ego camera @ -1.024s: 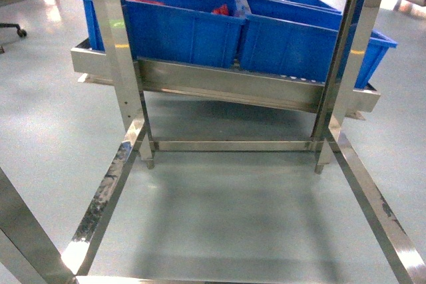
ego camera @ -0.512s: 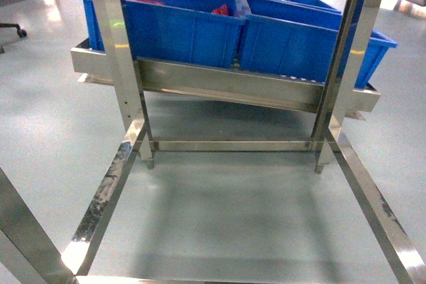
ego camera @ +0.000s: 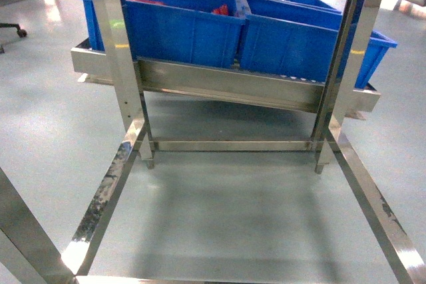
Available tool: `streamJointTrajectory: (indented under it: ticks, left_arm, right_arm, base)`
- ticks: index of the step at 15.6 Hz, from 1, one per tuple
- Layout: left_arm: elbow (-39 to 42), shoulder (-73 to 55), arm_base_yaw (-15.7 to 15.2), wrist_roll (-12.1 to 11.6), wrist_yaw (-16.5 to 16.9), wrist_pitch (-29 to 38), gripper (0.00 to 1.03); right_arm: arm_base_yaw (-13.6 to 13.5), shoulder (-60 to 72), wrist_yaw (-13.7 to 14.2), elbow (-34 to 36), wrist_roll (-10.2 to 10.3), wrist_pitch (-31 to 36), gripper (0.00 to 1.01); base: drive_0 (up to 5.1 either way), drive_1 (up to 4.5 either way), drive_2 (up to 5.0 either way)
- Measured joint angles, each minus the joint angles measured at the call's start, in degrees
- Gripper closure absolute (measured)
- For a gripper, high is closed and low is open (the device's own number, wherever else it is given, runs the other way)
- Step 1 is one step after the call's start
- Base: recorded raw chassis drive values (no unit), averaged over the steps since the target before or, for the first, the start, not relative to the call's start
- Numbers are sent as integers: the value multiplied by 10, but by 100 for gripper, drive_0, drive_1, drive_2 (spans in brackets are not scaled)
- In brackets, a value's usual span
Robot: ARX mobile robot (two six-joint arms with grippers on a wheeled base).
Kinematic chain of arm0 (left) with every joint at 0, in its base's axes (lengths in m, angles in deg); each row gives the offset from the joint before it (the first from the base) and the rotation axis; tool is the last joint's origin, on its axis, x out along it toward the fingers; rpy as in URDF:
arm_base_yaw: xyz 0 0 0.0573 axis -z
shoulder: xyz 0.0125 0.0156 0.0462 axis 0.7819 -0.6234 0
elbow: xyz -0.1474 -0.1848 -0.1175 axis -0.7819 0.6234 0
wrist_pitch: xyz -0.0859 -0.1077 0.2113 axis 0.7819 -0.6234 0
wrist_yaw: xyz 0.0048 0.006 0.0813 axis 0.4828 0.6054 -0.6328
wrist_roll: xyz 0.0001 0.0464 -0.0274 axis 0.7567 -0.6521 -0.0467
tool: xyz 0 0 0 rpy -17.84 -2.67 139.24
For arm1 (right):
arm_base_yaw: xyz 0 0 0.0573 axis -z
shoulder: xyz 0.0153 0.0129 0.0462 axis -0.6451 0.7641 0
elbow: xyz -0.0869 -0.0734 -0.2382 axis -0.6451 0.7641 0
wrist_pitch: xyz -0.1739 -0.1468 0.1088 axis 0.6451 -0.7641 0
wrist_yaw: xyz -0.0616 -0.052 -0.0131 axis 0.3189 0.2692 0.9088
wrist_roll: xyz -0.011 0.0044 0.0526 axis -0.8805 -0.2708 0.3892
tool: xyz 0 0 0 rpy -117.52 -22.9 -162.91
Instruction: Pick capacitor and pack into box
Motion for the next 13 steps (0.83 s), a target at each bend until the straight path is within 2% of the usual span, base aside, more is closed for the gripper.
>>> streamJointTrajectory:
  ticks: [13]
  left_arm:
    - [0, 0, 0, 0, 0, -1, 5]
  right_arm:
    - [0, 0, 1, 0, 1, 0, 3]
  base:
    - [0, 0, 0]
